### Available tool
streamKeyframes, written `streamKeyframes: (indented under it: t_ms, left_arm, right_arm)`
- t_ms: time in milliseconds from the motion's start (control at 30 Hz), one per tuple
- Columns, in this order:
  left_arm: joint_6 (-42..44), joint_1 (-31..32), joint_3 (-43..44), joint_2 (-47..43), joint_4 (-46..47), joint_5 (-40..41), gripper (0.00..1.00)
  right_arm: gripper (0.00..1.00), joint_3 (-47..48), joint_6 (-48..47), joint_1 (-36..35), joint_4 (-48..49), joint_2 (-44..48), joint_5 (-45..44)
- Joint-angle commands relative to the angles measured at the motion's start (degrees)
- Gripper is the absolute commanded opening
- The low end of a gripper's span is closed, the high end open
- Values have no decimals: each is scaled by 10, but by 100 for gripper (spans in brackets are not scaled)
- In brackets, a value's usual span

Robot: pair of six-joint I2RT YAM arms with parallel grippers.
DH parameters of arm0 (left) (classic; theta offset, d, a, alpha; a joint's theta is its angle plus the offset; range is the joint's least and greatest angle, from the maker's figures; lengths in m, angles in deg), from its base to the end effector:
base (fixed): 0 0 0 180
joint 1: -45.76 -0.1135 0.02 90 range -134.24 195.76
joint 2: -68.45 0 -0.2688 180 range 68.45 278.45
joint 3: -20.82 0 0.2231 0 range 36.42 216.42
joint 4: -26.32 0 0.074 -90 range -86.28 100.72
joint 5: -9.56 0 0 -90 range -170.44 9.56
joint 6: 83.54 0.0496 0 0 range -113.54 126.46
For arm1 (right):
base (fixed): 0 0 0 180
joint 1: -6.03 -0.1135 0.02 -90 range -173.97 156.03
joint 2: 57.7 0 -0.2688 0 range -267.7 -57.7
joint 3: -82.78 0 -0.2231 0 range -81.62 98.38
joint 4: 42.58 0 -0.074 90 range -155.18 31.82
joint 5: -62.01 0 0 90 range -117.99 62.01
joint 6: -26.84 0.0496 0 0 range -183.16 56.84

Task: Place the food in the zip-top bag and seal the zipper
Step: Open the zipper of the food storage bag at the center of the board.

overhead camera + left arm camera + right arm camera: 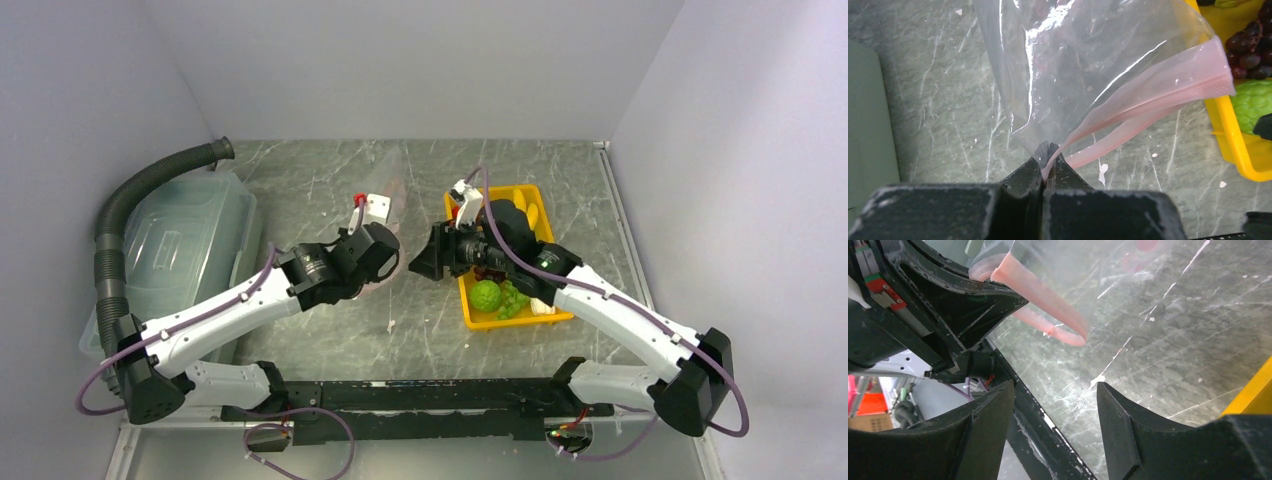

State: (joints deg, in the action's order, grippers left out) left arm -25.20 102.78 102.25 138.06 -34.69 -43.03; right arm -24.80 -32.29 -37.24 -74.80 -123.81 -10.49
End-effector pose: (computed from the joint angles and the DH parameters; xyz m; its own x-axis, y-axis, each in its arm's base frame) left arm 0.1444 -0.1672 0.3253 -0.5870 0.1387 -0.7976 0.1669 0.9848 0.0484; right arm 0.1660 0.1767 0.3308 -0.7096 0.0041 -0.7046 -0.5669 0.5906 0.5743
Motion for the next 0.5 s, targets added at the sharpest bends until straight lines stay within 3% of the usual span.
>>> streamKeyframes:
  t_ms: [0, 200, 467]
  left_arm:
    - [-26, 0, 44, 10, -34, -24, 0]
    - [-34, -1, 75, 18, -61, -42, 0]
    - [-48, 0, 102, 22, -88, -74, 0]
  right_arm:
    - [67, -15, -23, -25, 73, 29, -69]
    - [71, -33, -20, -54, 112, 22, -137]
    - [68, -19, -18, -74, 143, -21, -173]
